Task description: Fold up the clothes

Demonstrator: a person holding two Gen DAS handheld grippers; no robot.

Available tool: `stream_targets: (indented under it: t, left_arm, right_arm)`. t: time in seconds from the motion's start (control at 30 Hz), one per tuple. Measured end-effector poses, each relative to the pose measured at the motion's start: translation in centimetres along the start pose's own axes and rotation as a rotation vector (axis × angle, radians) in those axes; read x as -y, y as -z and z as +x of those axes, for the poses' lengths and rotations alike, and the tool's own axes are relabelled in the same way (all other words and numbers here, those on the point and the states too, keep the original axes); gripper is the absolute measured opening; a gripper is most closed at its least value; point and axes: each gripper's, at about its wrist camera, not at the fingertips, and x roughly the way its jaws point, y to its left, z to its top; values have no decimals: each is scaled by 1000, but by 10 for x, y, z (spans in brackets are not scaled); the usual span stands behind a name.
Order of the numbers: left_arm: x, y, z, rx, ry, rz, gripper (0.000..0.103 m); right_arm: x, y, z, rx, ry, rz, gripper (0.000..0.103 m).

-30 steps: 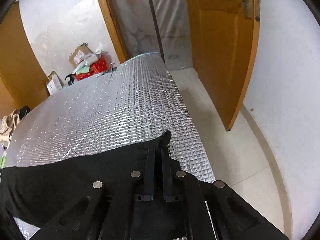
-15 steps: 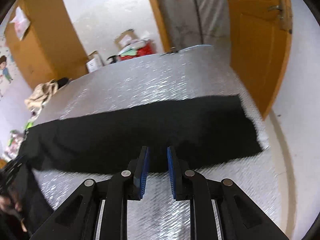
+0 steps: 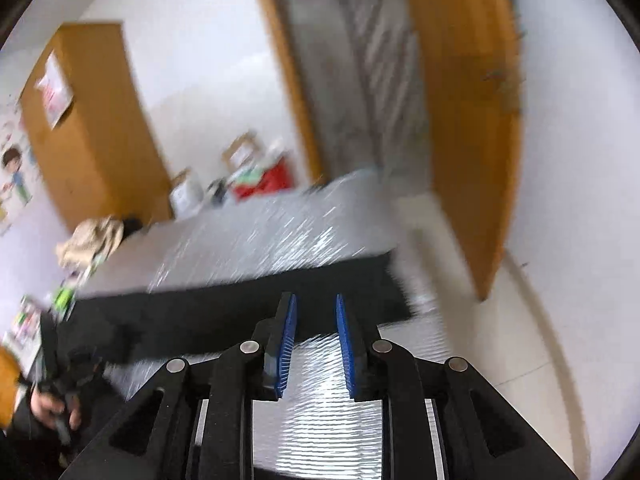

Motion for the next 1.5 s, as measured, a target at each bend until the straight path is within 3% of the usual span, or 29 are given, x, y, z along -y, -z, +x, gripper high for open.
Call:
stream_targets:
  t: [0.17,0.3,0.4,0.47,0.53,0.57,0.63,0.8,0.97,1.07,1.23,1.33,1.5]
  left_arm:
    - [6,8,-35,78,-26,17,17]
    - [6,14,-64,144,-68,22,17]
    - [6,22,-89,195,-80,22,17]
    - [7,26,-96,212,-88,33,17]
    - [8,32,-100,215,-92,41,17]
    - [8,34,-100,213,-93,42,17]
    - [9,39,-97,205,-94,40,17]
    - [12,44,-88,195,-106,59,17]
    - [-2,33,-74,191,-107,14,17]
    - [-9,22,-59,178,-90,-8,17]
    - [-21,3,-20,131,-60,-16,17]
    - [-31,-3,15,38,-25,-35,17]
    - [-44,-4,22,22,61,-85,19]
  right_arm:
    - [23,-7,-51,108,82,54,25]
    - [15,10,-96,160,119,14,26]
    - [2,29,-149,282,118,-41,26]
    - [-6,43,-179,378,109,-69,29]
    - [-10,59,-185,420,87,-75,45]
    - [-11,67,-186,434,73,-77,48]
    - [-13,84,-169,387,52,-57,48]
    - [-33,117,-97,155,-3,7,48]
    - [-86,127,-19,-55,-51,-61,48]
    - [-110,116,27,-132,-85,-66,47]
    - [-150,92,99,-220,-118,-123,35]
    - [-173,85,142,-278,-127,-184,28]
    - [-177,87,193,-422,-90,-185,13]
